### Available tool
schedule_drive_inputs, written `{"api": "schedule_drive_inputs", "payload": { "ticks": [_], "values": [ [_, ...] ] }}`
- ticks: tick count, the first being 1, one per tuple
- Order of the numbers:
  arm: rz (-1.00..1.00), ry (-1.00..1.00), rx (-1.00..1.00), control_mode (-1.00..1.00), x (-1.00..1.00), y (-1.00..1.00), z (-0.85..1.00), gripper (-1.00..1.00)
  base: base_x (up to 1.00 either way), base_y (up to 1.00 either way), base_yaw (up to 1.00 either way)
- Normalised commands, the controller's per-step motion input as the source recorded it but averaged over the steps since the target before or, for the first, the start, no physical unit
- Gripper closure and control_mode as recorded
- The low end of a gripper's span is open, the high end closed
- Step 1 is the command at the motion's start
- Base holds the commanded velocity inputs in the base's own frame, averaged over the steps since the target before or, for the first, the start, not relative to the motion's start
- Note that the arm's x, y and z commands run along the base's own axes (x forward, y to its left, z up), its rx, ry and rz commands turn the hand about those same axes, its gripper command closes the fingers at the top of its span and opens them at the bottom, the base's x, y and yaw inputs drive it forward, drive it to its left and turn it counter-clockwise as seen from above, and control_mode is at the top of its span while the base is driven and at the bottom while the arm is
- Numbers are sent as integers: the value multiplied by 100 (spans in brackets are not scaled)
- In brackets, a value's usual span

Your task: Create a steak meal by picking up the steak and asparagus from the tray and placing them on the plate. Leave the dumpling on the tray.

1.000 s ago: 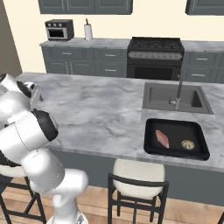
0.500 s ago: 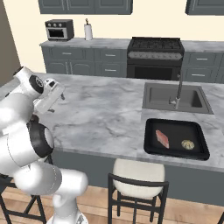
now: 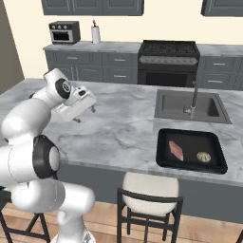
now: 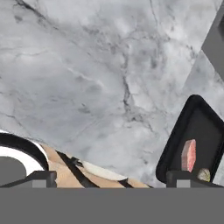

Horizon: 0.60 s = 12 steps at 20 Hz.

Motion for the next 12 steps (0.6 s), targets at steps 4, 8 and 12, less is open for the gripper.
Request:
{"api": "schedule_drive_inputs", "payload": {
  "ticks": [4,8,12],
  "values": [
    [-35,-5,9,-100,0,-100,0,-100,0,0,0],
    [-33,-5,10,-100,-1,-100,0,-100,0,0,0],
    [-33,0,9,-100,-14,-100,0,-100,0,0,0]
  ]
}}
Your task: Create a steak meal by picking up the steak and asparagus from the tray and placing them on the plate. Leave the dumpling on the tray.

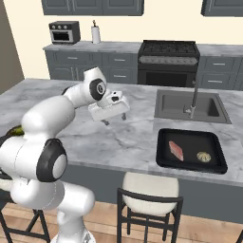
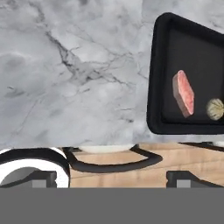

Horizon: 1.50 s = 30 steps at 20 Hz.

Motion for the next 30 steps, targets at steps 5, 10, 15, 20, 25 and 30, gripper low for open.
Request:
{"api": "schedule_drive_inputs", "payload": {
  "ticks": [5,10,15,20,25,30],
  "values": [
    [-30,0,8,-100,-3,-100,0,-100,0,0,0],
    [-17,0,9,-100,8,-100,0,-100,0,0,0],
    [-4,0,9,-100,19,-95,-13,-100,0,0,0],
    [0,-6,7,-100,0,-65,-45,-100,0,0,0],
    [15,-4,4,-100,9,-29,-32,-100,0,0,0],
    [22,0,2,-100,1,-12,-39,-100,0,0,0]
  ]
}}
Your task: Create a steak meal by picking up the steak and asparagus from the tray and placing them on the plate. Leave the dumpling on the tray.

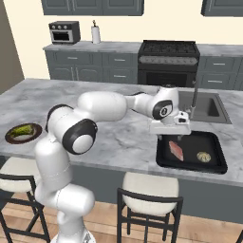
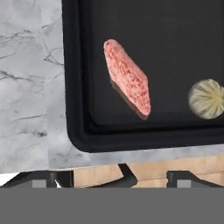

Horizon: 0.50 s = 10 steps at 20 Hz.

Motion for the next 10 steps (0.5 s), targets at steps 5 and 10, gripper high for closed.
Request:
{"api": "schedule_drive_inputs", "payload": {
  "ticks": [5,10],
  "values": [
    [20,0,0,-100,3,-4,-43,-100,0,0,0],
    [17,0,1,-100,12,-5,-41,-100,0,0,0]
  ]
}}
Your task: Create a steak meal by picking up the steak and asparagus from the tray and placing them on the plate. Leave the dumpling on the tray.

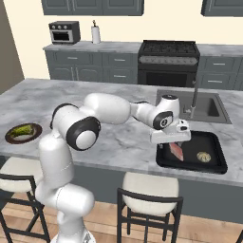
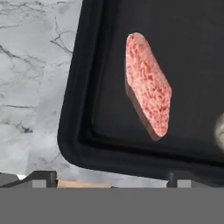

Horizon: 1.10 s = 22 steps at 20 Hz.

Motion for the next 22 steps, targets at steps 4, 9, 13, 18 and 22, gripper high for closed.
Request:
{"api": "schedule_drive_inputs", "payload": {
  "ticks": [4,9,13,18,22],
  "values": [
    [12,0,1,-100,16,-12,-38,-100,0,0,0],
    [6,0,3,-100,18,-22,-25,-100,0,0,0],
    [5,0,4,-100,21,-24,-21,-100,0,0,0],
    [4,0,4,-100,30,-22,-15,-100,0,0,0],
    [4,0,2,-100,31,-16,-17,-100,0,0,0]
  ]
}}
